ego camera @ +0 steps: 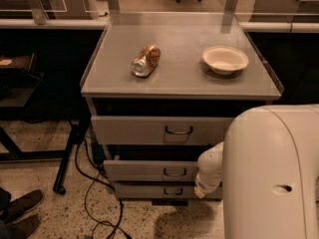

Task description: Close middle drawer

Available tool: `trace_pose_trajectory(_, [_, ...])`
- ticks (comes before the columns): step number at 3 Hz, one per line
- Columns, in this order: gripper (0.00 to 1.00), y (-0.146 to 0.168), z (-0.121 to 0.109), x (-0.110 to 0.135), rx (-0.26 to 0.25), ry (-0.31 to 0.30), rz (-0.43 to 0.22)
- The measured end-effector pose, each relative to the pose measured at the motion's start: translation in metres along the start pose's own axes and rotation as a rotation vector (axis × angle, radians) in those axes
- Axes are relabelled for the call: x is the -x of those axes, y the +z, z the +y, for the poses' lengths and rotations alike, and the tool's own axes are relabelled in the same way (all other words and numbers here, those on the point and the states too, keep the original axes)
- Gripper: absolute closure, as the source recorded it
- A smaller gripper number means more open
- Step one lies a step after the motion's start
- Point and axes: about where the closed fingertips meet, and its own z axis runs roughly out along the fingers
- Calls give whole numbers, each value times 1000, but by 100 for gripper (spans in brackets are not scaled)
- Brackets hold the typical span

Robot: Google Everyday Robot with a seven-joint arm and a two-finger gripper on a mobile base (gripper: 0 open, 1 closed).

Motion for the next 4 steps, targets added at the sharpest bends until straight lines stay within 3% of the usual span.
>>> trace_pose_trajectory(1, [88,-3,-13,9,-60,23,-22])
trace_pose_trajectory(2, [100,-10,-29,23,-115,50,-43])
trace_pose_trajectory(3, [100,-11,-38,30,-148,68,-55])
trace_pose_trajectory(4, [74,-11,-38,30,-148,72,-54])
